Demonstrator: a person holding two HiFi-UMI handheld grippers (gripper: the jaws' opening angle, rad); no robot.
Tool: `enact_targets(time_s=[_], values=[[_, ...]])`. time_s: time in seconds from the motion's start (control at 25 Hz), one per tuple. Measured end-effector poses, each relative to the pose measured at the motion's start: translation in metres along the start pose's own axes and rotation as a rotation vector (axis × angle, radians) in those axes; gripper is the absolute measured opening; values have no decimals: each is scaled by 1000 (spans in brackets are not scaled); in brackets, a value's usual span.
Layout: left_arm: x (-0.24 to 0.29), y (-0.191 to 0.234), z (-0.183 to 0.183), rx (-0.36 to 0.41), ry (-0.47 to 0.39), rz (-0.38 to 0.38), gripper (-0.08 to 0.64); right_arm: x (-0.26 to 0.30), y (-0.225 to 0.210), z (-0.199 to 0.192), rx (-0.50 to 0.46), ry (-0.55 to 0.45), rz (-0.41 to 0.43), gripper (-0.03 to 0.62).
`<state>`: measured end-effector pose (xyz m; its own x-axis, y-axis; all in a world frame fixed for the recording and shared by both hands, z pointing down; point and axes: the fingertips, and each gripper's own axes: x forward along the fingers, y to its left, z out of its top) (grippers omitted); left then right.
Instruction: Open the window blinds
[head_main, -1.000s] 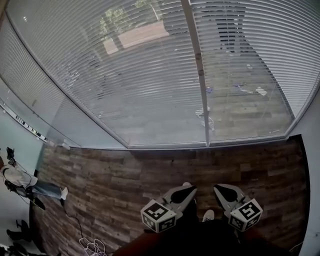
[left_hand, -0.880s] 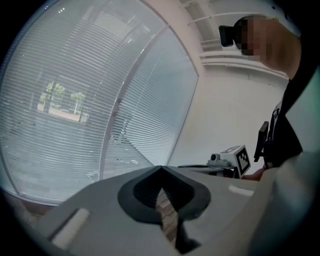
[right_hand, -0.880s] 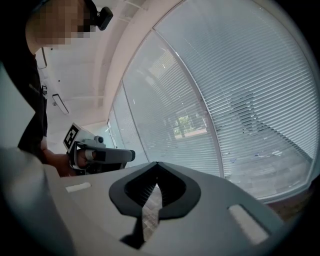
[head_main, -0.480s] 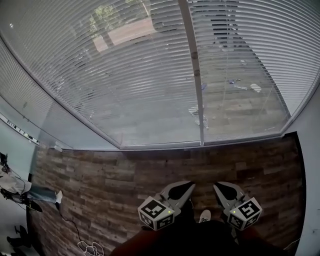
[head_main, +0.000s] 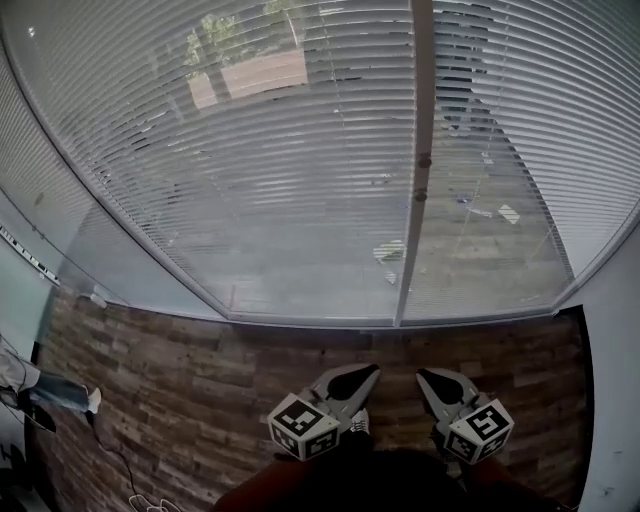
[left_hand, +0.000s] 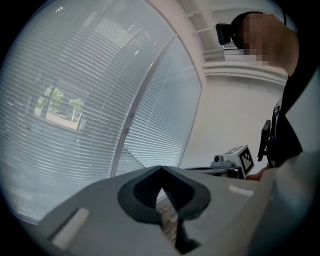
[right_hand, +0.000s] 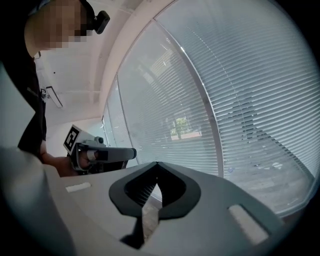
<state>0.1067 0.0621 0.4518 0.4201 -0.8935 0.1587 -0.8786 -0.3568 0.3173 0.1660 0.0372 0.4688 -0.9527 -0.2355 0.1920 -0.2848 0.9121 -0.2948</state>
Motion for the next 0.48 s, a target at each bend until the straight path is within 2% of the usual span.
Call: enact_targets(time_s=[0.16, 0.48], values=[[-3, 31, 19, 15, -17, -23, 0, 36, -1, 19, -26, -3, -12, 26], [-7, 99, 27, 45, -42, -68, 0, 95, -2, 25, -72, -23, -55, 26]])
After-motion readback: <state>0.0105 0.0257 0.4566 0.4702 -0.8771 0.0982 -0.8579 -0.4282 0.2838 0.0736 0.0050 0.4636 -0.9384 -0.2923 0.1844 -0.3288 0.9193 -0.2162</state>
